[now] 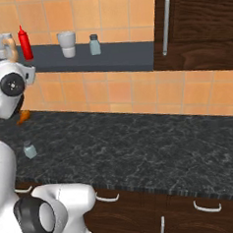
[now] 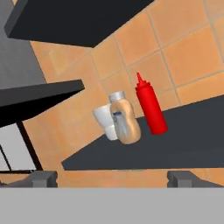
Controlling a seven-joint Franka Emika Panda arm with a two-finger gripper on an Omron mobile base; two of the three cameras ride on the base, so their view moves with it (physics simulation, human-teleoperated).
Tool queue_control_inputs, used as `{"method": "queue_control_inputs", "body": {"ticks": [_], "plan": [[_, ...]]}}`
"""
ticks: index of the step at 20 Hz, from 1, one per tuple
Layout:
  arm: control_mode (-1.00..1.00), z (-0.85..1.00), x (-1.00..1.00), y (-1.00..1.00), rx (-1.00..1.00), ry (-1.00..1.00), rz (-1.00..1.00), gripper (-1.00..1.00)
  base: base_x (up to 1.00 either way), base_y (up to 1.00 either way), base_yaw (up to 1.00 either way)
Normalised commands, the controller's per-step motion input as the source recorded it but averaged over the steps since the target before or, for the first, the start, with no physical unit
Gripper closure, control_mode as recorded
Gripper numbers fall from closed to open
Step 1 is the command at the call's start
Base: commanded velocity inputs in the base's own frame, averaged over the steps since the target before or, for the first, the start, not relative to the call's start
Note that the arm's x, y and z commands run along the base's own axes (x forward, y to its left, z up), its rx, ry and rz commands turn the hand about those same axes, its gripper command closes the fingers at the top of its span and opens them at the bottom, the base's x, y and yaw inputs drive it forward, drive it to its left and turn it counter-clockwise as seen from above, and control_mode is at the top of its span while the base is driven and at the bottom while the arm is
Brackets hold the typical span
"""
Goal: Put the shaker and condiment bottle from the counter next to their counterparts in the cabinet.
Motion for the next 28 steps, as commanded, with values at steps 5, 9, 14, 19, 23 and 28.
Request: {"method": "queue_control_inputs", "body": {"ticks": [5, 9, 14, 19, 23, 28], "plan": [[-1.0, -0.44, -0.78, 0.0, 0.12, 0.01, -0.41, -1.0, 0.0, 0.0, 0.0], [-1.0, -0.4, -0.68, 0.16, 0.04, 0.01, -0.49, -1.0, 0.0, 0.0, 0.0], [-1.0, -0.4, 0.25, 0.37, -0.03, 0.07, -0.23, -1.0, 0.0, 0.0, 0.0], [-1.0, -0.51, -0.01, 0.01, 0.0, 0.0, -0.34, -1.0, 0.0, 0.0, 0.0], [-1.0, -0.83, -0.03, 0.01, 0.0, 0.12, -0.24, -1.0, 0.0, 0.0, 0.0], [-1.0, -0.82, 0.06, 0.18, 0.0, 0.03, -0.32, -1.0, 0.0, 0.0, 0.0]]}}
